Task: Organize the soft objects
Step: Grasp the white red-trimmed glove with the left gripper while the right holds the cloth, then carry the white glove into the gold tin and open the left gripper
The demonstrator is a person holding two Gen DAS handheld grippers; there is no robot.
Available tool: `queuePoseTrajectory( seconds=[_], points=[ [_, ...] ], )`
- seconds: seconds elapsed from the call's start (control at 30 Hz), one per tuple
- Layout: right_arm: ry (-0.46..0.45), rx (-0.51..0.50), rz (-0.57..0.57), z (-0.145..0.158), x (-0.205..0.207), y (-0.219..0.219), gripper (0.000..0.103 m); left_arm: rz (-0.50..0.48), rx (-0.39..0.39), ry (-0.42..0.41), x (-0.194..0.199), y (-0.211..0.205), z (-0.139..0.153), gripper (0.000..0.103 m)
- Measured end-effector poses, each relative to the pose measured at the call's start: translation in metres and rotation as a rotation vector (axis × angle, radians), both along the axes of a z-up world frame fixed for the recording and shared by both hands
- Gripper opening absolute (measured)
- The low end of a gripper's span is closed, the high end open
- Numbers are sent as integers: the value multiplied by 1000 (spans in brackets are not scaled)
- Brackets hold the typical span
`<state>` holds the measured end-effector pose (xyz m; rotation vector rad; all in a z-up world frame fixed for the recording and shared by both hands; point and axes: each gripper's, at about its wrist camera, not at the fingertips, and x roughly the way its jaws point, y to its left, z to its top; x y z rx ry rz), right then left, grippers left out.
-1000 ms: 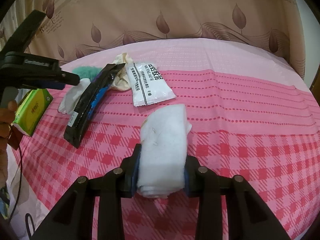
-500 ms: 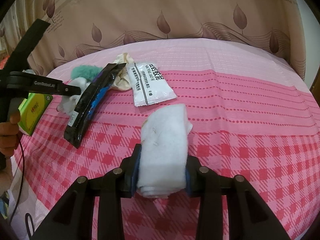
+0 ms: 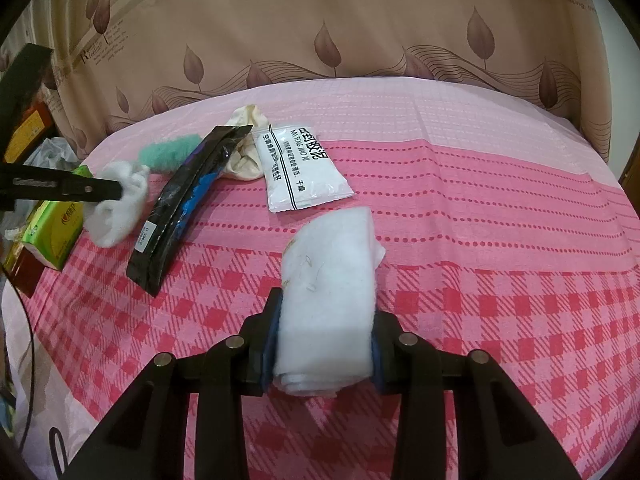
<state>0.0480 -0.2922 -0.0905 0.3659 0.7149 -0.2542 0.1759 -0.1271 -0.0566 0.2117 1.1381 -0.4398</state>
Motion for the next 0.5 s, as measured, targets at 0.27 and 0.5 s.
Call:
queuePoseTrajectory(
  seconds=[0.27, 0.5],
  points=[
    [1, -3, 1, -1, 1, 1, 36, 10, -16, -20, -14, 19, 25, 13],
    [3, -6, -1, -1, 1, 2, 36, 31, -8, -49, -21, 46, 45, 13]
  ],
)
